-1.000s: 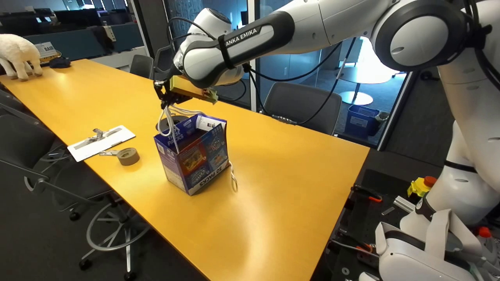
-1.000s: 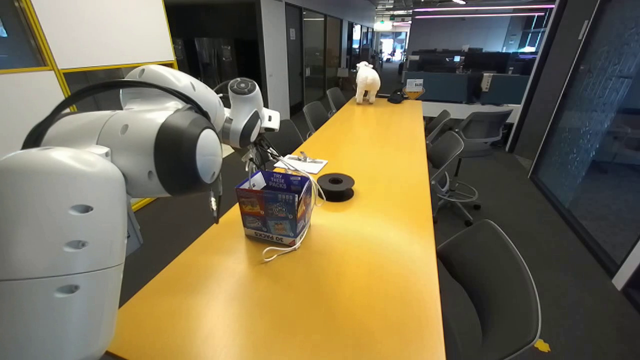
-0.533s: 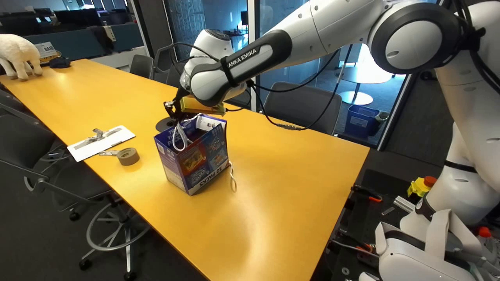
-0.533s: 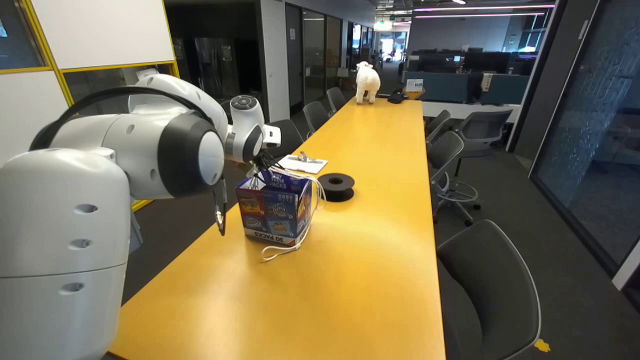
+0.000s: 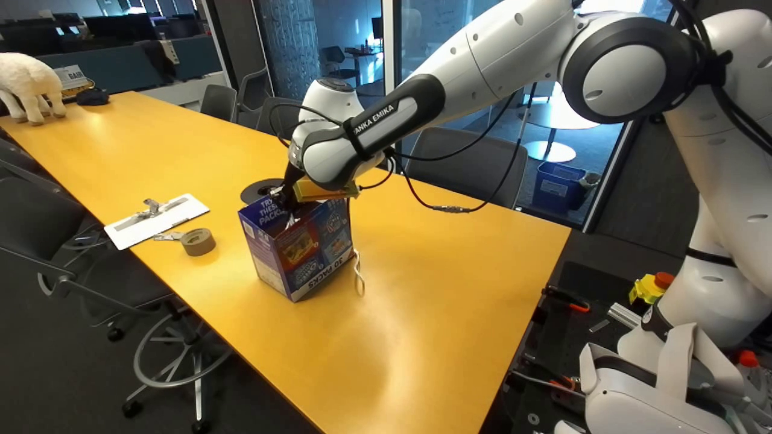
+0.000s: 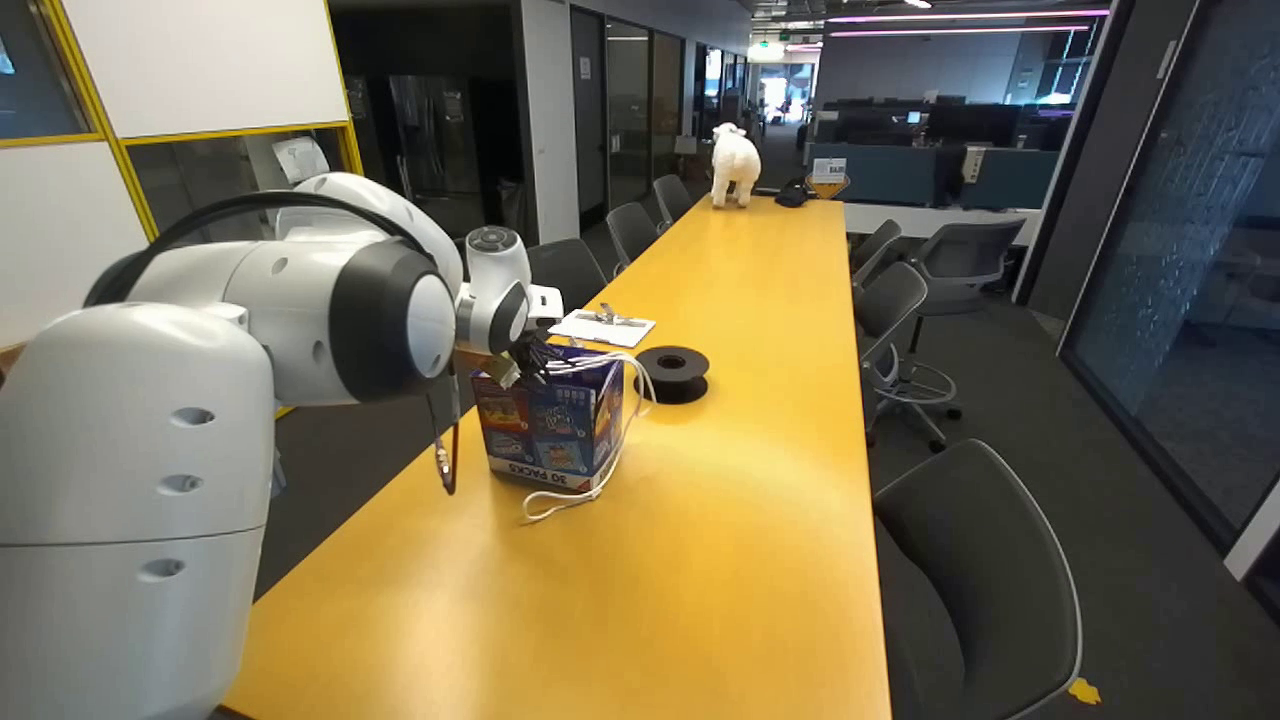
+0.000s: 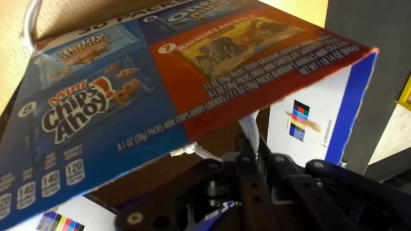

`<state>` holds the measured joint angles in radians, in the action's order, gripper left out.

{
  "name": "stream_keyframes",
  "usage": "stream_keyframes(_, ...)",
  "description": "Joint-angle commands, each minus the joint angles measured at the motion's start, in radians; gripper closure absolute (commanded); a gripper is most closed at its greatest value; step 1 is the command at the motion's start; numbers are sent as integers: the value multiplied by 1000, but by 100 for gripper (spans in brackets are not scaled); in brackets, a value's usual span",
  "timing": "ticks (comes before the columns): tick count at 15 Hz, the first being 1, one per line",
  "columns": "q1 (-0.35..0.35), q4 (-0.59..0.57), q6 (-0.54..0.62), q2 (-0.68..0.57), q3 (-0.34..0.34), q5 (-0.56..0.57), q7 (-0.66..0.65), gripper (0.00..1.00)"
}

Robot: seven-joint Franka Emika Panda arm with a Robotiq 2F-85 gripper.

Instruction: Place the two white ropes inside the blue box

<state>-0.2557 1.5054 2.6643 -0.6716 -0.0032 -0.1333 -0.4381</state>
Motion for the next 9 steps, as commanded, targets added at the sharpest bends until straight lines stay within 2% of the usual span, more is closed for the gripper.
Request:
stream_keyframes(1, -6, 5, -37, -4, -5, 41, 34, 70)
stream_keyframes(2, -7, 6, -49, -5, -6, 49, 38, 69)
stream_keyframes(3, -9, 6, -65, -4, -8, 61, 43, 64)
stream_keyframes(9, -5, 23, -132, 35, -8, 172, 149, 19)
